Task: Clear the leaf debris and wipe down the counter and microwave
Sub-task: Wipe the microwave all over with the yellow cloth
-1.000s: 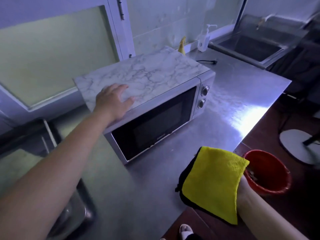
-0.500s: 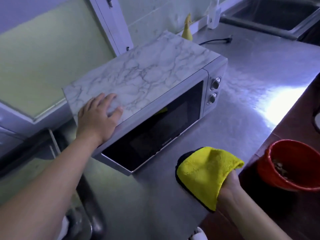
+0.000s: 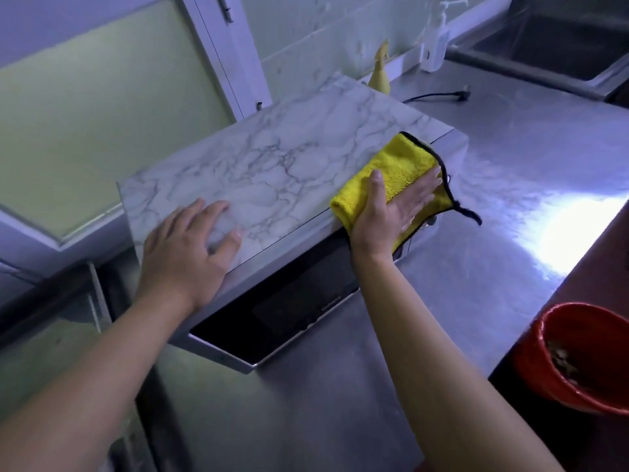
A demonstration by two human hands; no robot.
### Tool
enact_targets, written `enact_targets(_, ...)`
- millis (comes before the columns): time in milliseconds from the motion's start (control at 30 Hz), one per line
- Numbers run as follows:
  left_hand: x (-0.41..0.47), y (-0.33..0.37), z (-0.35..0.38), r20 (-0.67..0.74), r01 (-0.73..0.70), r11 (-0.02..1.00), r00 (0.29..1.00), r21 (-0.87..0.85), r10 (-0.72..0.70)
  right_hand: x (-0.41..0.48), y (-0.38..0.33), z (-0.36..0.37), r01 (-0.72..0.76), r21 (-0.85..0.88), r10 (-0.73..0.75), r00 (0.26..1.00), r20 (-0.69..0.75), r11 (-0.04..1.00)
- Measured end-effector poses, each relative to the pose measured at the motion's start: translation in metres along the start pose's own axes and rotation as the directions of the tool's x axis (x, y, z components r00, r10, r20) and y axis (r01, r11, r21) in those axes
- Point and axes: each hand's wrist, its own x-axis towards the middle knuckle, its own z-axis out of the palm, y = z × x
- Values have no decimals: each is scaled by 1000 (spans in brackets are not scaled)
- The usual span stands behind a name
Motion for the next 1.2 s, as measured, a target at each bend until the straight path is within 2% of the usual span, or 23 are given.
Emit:
enact_targets(167,-1,1,3,5,-6,1000,1000,10,6,-12,-7,9,-168,28,169,985,-25,985)
enact_targets(333,4,-2,3,11,11,1000,1000,-29,-10,-56,-7,18,-164,27,165,986,-10,986)
enact_targets(467,10,-7,0,16,35,984,999,-175,-33,-116,2,32,-130,37,131,991,-12,991)
enact_targets(567,12,-8,-7,14,47,909,999,-414,-45,-169,7,48,-106,37,106,994,-7,994)
enact_targets(667,6,-8,-14,3,-7,802,1000,-598,10,-212,17,60,-50,16,50,999,-12,999)
enact_targets(800,3,-9,-18,48,12,723,998,-691,29,-238,27,63,28,-6,-28,1000,15,1000)
enact_targets(900,6,-8,-14,27,80,718,996,-691,-86,-248,33,64,100,-29,-99,994,36,995)
enact_targets(1000,8,-7,-11,45,116,729,992,-675,-117,-259,49,61,219,-82,-213,974,76,972)
enact_targets(1133,7,-7,-9,38,114,727,992,-678,-120,-276,94,52,455,-190,-421,886,193,870)
enact_targets(1200,6,-7,-8,23,105,737,992,-667,-120,-285,115,52,531,-244,-481,844,235,811)
